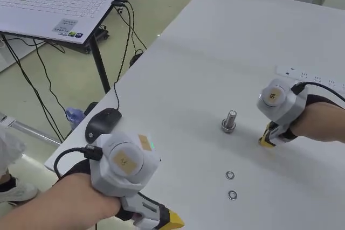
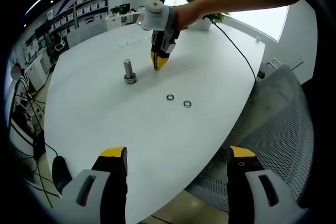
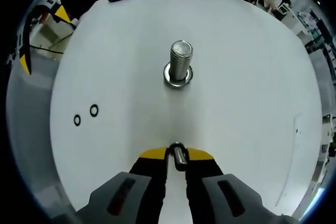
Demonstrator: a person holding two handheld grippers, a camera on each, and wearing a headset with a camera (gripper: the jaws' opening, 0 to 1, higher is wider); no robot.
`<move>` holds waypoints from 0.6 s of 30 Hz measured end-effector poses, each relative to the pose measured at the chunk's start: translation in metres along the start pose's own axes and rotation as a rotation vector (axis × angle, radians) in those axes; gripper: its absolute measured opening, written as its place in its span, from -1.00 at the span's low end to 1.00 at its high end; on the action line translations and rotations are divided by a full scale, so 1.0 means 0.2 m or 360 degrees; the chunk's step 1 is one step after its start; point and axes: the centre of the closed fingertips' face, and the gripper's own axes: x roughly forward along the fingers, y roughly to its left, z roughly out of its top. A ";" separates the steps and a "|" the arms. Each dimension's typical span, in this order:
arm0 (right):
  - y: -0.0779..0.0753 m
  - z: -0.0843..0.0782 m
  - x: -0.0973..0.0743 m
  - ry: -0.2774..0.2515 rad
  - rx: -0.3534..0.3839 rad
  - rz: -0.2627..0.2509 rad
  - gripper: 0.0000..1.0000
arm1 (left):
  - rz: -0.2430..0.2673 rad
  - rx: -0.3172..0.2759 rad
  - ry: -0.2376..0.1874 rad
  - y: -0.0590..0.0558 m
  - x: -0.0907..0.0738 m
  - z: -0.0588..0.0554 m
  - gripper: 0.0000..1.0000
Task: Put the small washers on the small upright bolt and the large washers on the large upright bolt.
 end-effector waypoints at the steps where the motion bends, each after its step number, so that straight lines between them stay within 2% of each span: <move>1: 0.00 0.00 0.00 -0.0002 -0.0002 -0.0001 -0.73 | -0.0001 0.0001 0.0001 0.00 0.00 0.00 0.54; 10: 0.00 0.00 0.00 -0.0020 -0.0003 -0.0005 -0.65 | 0.0011 -0.0004 0.0001 -0.01 -0.03 -0.01 0.53; 18: 0.01 0.01 -0.05 -0.0052 -0.0013 0.0002 -0.45 | 0.0011 0.0003 -0.0007 -0.03 -0.03 -0.01 0.52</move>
